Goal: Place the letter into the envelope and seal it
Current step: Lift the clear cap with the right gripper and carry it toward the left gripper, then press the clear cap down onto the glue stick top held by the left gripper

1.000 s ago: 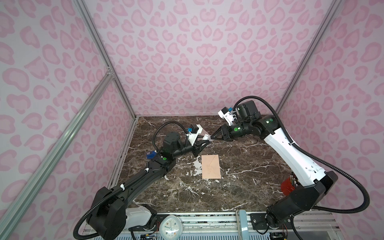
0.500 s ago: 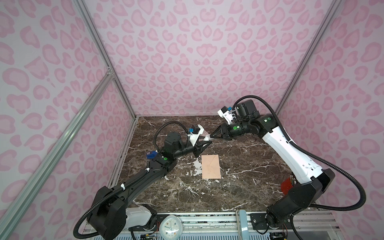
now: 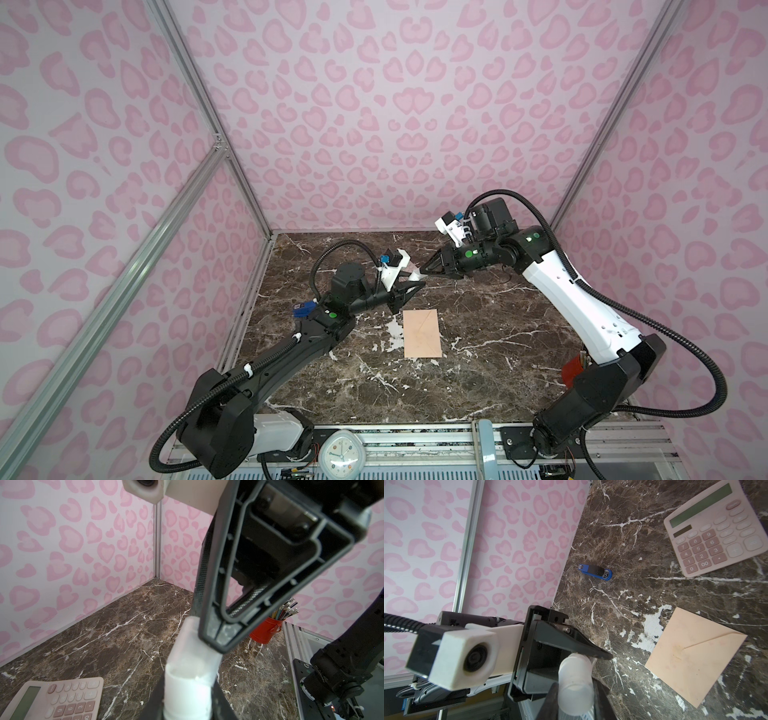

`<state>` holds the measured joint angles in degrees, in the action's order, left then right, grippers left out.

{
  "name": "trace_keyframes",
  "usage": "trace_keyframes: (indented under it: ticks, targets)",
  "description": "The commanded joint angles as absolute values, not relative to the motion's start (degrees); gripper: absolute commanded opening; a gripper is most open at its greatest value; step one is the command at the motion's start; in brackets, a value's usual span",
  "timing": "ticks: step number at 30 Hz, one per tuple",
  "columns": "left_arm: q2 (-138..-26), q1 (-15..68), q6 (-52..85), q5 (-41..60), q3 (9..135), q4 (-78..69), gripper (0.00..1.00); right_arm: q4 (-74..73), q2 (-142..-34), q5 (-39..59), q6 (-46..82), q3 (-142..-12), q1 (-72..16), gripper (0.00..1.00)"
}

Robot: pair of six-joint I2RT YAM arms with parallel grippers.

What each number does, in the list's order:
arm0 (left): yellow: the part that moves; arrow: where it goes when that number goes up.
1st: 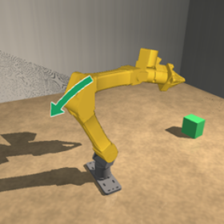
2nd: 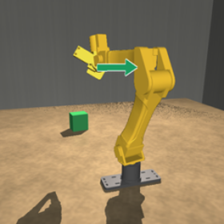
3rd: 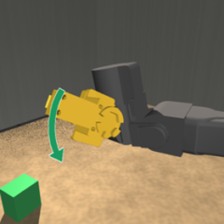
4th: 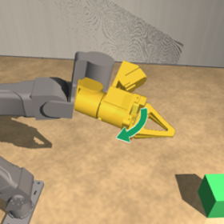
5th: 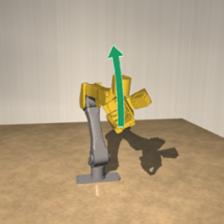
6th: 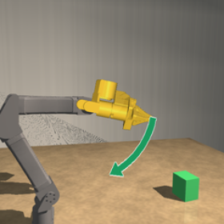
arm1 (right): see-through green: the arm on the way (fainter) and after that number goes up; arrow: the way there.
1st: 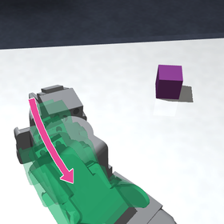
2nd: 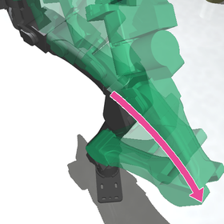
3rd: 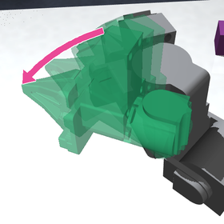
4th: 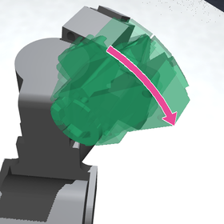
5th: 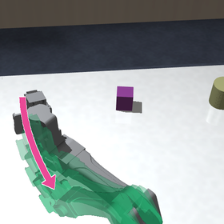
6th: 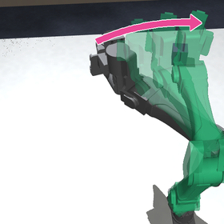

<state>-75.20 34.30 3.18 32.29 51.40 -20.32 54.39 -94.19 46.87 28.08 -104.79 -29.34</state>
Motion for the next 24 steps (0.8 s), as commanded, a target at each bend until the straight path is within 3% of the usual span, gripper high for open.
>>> trace_keyframes:
  ticks: [1,24]
  targets:
    - [-75.5,35.0,1.7,35.2,52.9,-22.2,0.04,53.7,-95.3,49.2,27.3,-105.6,-29.7,0.26]
    - [-75.9,35.5,0.7,33.8,54.2,-22.9,0.04,60.3,-99.5,49.1,23.4,-110.3,-30.8,0.24]
